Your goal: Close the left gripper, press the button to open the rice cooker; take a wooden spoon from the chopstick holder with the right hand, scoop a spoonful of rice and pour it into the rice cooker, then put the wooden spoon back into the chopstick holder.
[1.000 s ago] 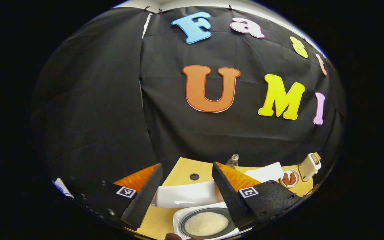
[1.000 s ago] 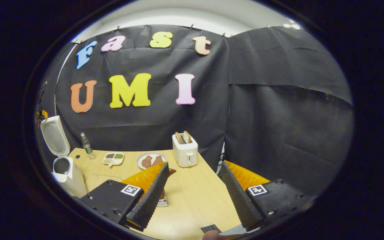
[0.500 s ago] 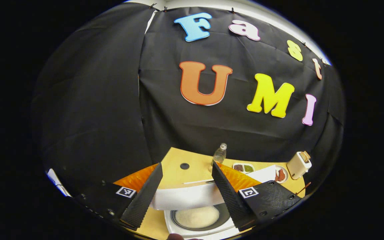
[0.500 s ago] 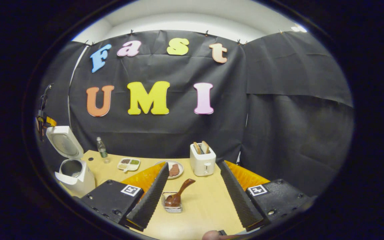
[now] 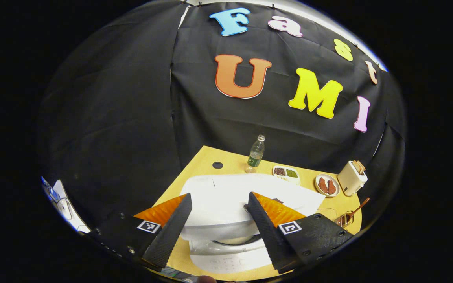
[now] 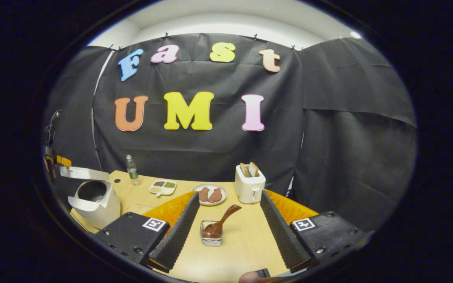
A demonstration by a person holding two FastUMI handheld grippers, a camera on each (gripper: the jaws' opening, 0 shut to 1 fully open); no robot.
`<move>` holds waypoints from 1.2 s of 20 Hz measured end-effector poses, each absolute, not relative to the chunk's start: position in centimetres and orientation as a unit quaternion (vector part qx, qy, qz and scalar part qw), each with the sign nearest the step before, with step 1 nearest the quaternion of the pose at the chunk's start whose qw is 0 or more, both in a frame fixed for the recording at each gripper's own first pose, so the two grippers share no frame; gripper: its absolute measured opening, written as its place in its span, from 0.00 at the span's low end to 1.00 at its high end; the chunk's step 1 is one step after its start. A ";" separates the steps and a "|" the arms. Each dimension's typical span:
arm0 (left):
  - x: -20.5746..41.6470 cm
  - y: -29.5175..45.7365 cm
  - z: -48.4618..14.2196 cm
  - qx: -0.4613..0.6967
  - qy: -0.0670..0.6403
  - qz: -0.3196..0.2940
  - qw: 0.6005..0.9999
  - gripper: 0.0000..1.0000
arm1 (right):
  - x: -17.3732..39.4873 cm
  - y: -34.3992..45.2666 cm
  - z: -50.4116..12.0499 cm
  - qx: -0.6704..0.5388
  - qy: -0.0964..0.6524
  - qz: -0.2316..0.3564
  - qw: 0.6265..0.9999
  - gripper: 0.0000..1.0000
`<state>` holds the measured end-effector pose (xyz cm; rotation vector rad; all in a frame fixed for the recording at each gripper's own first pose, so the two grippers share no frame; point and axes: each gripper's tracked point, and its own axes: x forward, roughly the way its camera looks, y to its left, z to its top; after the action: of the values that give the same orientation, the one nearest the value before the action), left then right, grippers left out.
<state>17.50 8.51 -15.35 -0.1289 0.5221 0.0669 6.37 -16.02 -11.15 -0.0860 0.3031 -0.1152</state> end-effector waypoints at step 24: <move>12.4 7.6 -25.3 -0.041 0.328 0.067 0.941 0.97 | 6.3 -12.3 -12.4 -0.053 0.166 -0.004 0.985 1.00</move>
<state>12.36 7.64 -25.32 -0.0834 0.6693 0.1374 6.34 -12.34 -12.44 -0.1074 0.3341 -0.0082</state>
